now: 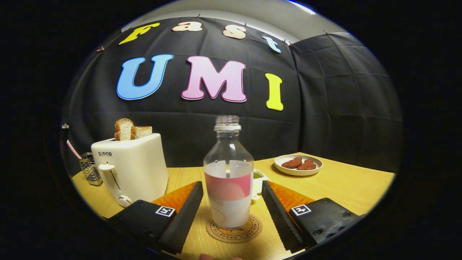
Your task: Take the bottle from table, then pour the juice into the cup, finally place the bottle on the coaster
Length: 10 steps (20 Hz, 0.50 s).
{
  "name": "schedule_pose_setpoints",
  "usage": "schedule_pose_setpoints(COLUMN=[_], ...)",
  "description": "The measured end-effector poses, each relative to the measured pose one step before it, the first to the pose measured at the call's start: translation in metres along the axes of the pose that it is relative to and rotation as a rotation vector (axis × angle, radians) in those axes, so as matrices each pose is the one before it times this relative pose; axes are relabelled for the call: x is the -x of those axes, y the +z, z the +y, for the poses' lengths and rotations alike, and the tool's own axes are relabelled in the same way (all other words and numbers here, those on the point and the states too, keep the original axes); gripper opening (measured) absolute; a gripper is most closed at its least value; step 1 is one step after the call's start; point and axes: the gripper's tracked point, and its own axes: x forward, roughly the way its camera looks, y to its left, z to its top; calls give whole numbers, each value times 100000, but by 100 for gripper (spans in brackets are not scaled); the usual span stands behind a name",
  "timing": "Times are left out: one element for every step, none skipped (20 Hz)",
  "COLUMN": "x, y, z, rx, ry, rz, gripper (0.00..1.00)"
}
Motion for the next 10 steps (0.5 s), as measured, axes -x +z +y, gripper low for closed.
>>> schedule_pose_setpoints(x=[406,367,555,578,683,817,807,637,835,863], y=[15,18,83,364,483,496,656,696,675,518], z=[143,-50,-23,84,107,29,106,60,114,151], rx=[-862,-322,97,337,553,327,95,-302,-680,-754], ry=[547,-18,-39,201,427,532,681,539,813,824], rz=[517,594,465,110,-291,-536,-986,-334,-86,39], gripper=[100,100,100,100,100,100,100,100,100,100])
